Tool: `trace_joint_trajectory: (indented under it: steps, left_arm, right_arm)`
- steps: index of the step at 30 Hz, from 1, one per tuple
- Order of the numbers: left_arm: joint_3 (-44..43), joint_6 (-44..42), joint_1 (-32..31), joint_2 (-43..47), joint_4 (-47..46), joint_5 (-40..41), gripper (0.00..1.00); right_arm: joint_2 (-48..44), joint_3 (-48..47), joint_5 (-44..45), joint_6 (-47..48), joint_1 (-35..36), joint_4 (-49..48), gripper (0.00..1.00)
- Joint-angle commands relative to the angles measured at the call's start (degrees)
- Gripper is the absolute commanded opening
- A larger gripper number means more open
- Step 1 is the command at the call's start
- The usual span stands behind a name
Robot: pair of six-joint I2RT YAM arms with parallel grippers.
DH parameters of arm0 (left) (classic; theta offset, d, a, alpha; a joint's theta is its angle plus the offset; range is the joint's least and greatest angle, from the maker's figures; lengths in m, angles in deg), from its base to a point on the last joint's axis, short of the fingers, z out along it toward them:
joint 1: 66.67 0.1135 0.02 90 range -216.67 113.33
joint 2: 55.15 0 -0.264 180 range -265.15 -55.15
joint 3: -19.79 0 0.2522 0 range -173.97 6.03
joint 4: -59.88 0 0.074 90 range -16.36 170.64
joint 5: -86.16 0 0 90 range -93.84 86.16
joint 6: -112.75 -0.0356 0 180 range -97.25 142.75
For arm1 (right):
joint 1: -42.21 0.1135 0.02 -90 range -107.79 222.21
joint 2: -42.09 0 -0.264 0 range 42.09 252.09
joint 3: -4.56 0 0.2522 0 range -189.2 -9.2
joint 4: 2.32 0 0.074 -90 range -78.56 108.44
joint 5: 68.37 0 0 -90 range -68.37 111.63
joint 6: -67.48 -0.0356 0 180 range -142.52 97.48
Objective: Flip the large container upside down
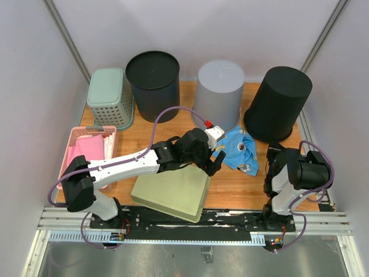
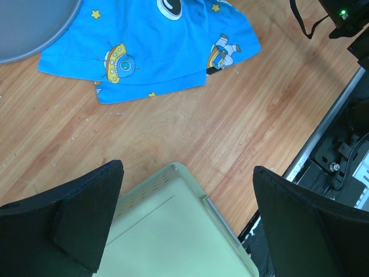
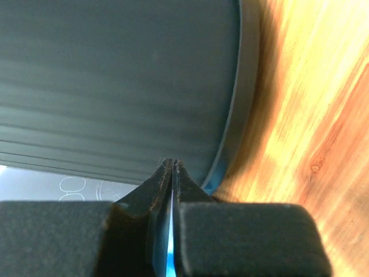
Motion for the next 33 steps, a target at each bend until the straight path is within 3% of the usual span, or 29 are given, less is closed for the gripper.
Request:
trace_joint_trajectory:
  steps: [1, 7, 14, 19, 22, 25, 27, 28, 29, 30, 33]
  left_arm:
    - [-1.73, -0.50, -0.21, -0.09, -0.10, -0.05, 0.99]
    - [-1.60, -0.65, -0.24, 0.27, 0.64, 0.95, 0.99]
    - [-2.78, -1.66, -0.22, 0.11, 1.75, 3.62, 0.99]
    - [-4.47, -2.34, -0.12, 0.13, 4.66, 7.06, 0.99]
    - [-4.95, -2.34, 0.07, 1.03, 5.42, 8.89, 0.99]
    - [-5.13, -2.10, 0.65, 2.82, 5.76, 11.07, 0.99]
    - [-4.48, -1.80, 1.63, 4.54, 5.49, 12.57, 0.99]
    - [-3.97, -1.63, 2.33, 5.59, 5.17, 13.19, 0.99]
    - [-2.93, -1.38, 3.29, 7.04, 4.82, 13.67, 0.99]
    - [-2.22, -0.93, 4.56, 8.02, 4.52, 13.71, 0.99]
    - [-0.21, 1.26, 9.52, 10.70, 4.15, 12.64, 0.99]
  right_arm:
    - [2.40, -1.91, 2.78, -0.32, -0.84, -0.05, 0.09]
    - [2.04, -2.82, 0.85, 0.04, -1.56, -0.03, 0.35]
    - [-4.20, 2.05, -3.75, 2.73, -4.83, 0.27, 0.47]
    - [-10.66, 5.06, -11.63, 4.53, -7.93, 1.44, 0.55]
    - [-17.71, 4.67, -20.81, 7.15, -9.50, 6.12, 0.56]
    - [-29.72, 1.56, -31.92, 11.81, -10.07, 21.95, 0.57]
    - [-40.87, -2.73, -37.30, 18.98, -10.02, 42.95, 0.59]
    - [-46.89, -6.44, -38.09, 24.88, -9.83, 58.06, 0.59]
    - [-53.42, -12.29, -36.25, 31.35, -8.81, 76.49, 0.59]
    - [-56.41, -16.13, -33.18, 37.79, -7.62, 86.66, 0.60]
    - [-61.07, -25.87, -24.02, 50.31, -5.69, 106.19, 0.62]
